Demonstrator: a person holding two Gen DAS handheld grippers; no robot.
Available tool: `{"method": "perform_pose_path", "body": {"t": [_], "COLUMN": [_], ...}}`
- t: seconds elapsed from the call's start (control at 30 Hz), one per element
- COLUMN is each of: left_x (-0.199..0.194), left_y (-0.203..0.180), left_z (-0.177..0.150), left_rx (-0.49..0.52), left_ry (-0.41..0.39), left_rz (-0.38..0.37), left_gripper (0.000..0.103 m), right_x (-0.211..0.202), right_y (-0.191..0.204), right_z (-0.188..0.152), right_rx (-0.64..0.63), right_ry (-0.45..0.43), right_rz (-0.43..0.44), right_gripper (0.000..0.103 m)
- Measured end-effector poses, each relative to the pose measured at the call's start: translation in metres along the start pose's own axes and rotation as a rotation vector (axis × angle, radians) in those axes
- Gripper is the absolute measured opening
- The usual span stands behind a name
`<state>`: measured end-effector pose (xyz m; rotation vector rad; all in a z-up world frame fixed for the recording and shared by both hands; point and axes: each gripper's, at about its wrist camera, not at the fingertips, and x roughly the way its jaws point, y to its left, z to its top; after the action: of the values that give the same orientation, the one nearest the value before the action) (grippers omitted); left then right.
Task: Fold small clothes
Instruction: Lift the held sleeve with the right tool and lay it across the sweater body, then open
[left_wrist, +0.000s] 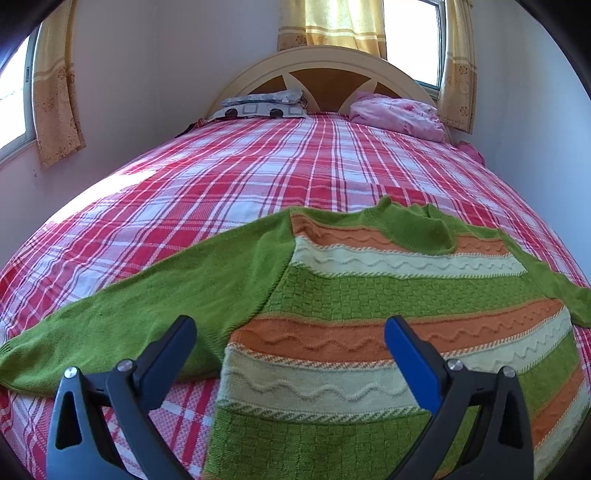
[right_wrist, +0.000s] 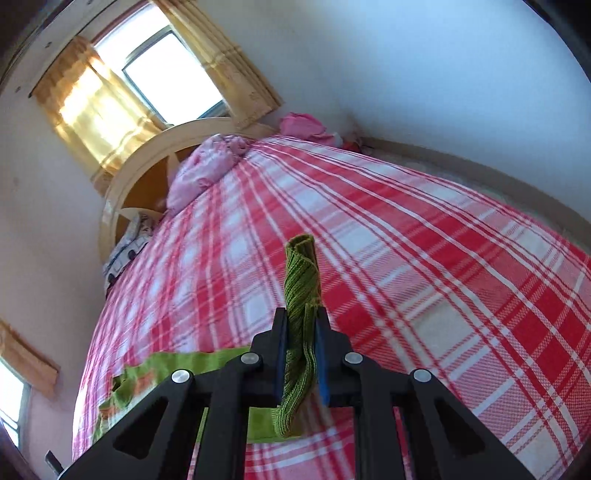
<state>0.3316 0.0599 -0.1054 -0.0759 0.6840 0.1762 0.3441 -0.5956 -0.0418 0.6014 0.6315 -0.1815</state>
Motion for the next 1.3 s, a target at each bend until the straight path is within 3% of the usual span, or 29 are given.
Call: {"method": "perform_pose_path", "body": {"t": [0.27, 0.43, 0.77, 1.3], "left_x": [-0.011, 0.000, 0.010, 0.017], "left_y": [0.025, 0.038, 0.042, 0.043], "left_z": [0.008, 0.003, -0.006, -0.011], "left_rx": [0.007, -0.004, -0.010, -0.014], "left_ry": [-0.053, -0.028, 0.011, 0.046], "left_rz": [0.068, 0.091, 0.071, 0.050], "left_gripper": [0.103, 0.103, 0.103, 0.103], "right_x": [-0.002, -0.004, -0.020, -0.011], "right_y": [0.066, 0.114, 0.225, 0.386], "right_z": [0.000, -0.003, -0.011, -0.058], "right_rx": [-0.085, -0.149, -0.319, -0.511], "right_ry": [0.001, 0.009, 0.000, 0.038], "right_rz": [0.077, 0.137, 0.238, 0.407], "right_gripper": [0.014, 0.014, 0.014, 0.014]}}
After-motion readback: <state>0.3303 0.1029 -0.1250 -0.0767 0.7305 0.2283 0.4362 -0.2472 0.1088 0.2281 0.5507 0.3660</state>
